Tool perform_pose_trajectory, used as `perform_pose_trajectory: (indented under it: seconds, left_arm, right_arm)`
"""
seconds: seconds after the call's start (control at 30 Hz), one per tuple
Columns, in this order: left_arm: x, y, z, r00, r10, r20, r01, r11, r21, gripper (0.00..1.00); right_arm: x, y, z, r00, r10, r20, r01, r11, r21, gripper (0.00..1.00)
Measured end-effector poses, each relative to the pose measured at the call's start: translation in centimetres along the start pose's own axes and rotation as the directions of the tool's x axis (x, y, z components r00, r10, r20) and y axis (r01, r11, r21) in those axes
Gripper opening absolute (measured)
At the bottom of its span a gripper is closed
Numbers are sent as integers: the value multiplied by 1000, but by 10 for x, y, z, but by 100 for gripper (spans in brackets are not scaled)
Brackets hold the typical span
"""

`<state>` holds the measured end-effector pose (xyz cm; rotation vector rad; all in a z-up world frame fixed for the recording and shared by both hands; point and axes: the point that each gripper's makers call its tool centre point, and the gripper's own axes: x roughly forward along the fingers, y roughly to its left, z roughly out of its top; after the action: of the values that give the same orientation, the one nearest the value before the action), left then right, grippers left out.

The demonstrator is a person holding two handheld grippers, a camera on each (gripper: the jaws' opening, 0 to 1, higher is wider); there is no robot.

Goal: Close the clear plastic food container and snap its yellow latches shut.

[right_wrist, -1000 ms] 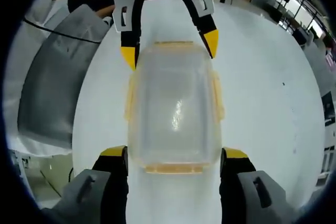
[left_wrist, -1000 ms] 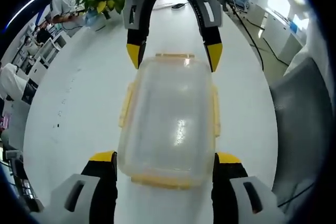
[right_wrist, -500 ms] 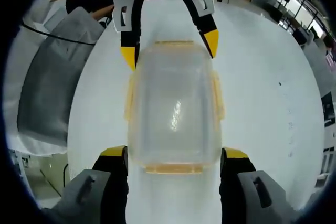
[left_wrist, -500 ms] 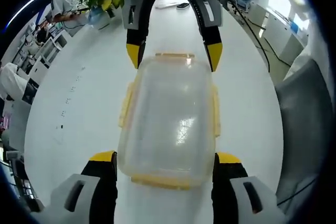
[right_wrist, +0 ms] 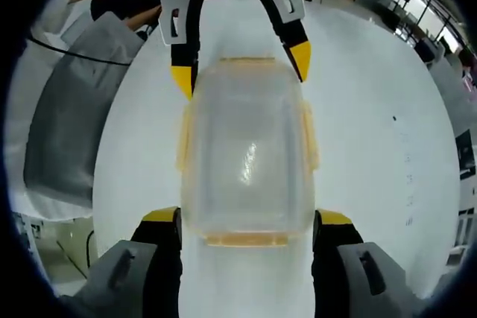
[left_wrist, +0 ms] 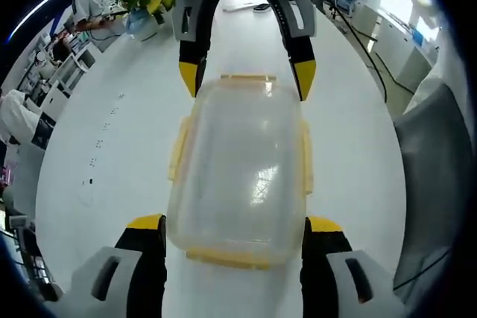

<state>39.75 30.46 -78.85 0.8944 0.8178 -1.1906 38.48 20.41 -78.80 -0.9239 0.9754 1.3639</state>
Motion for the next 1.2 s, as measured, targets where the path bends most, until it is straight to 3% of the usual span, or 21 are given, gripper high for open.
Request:
perform_pose_trajectory:
  seconds: [0.93, 1.07, 1.2]
  left_arm:
    - [1, 3, -2, 1000, 9, -5, -9, 1000, 1, 72]
    - [0, 2, -2, 1000, 9, 0, -9, 1000, -10, 83]
    - [-4, 4, 1, 1000, 18, 19, -18, 1000, -12, 88]
  right_arm:
    - [-1, -6, -2, 1000, -22, 18, 22, 999, 25, 69]
    - [-3, -7, -4, 999, -36, 12, 35, 999, 25, 73]
    - [-3, -9, -4, 999, -38, 15, 38, 999, 29, 79]
